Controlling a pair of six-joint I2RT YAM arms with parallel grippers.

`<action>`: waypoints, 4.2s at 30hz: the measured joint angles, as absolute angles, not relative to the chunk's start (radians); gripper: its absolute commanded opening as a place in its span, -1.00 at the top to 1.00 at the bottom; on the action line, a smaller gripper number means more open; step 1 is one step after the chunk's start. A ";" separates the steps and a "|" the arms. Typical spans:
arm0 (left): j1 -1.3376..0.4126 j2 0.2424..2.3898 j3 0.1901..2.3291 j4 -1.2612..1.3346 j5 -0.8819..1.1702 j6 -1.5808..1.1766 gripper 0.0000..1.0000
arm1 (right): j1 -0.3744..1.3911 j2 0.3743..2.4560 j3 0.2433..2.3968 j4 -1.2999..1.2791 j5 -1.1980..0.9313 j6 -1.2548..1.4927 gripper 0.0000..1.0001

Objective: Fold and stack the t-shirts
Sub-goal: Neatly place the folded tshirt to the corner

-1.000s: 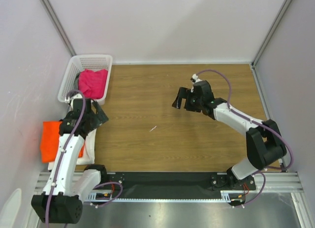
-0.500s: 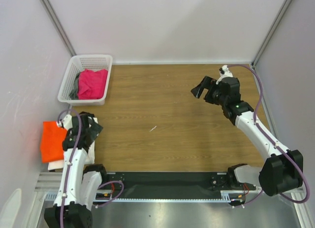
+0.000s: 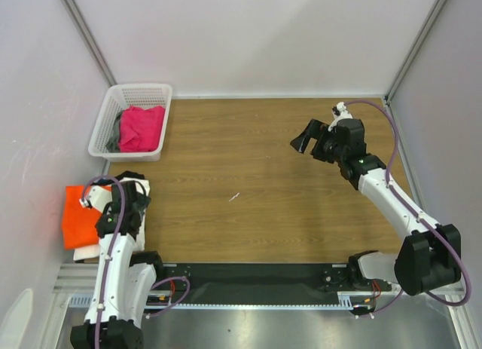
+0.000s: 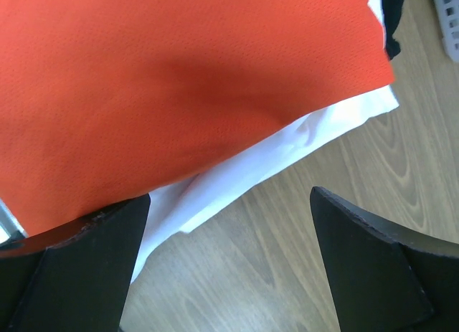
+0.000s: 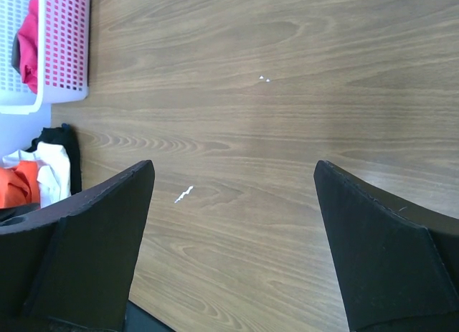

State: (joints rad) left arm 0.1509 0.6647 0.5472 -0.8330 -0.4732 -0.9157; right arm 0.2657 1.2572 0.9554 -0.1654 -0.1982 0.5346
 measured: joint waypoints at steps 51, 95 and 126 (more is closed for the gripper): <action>0.059 1.079 0.662 -0.308 -0.126 -0.447 -0.99 | 0.264 1.353 0.996 -0.172 -0.173 0.555 -1.00; 0.396 0.913 1.178 -0.657 0.080 -0.381 -1.00 | 0.083 1.335 1.338 -0.369 -0.174 0.552 -1.00; -0.109 0.691 0.688 -0.352 0.151 -0.427 -1.00 | 0.039 0.700 0.644 -0.293 -0.041 0.526 -1.00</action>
State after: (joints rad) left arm -0.1089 0.6910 0.6876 -0.3519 0.1513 -0.4267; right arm 0.0391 0.6998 0.6437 -0.2928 -0.0410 0.5262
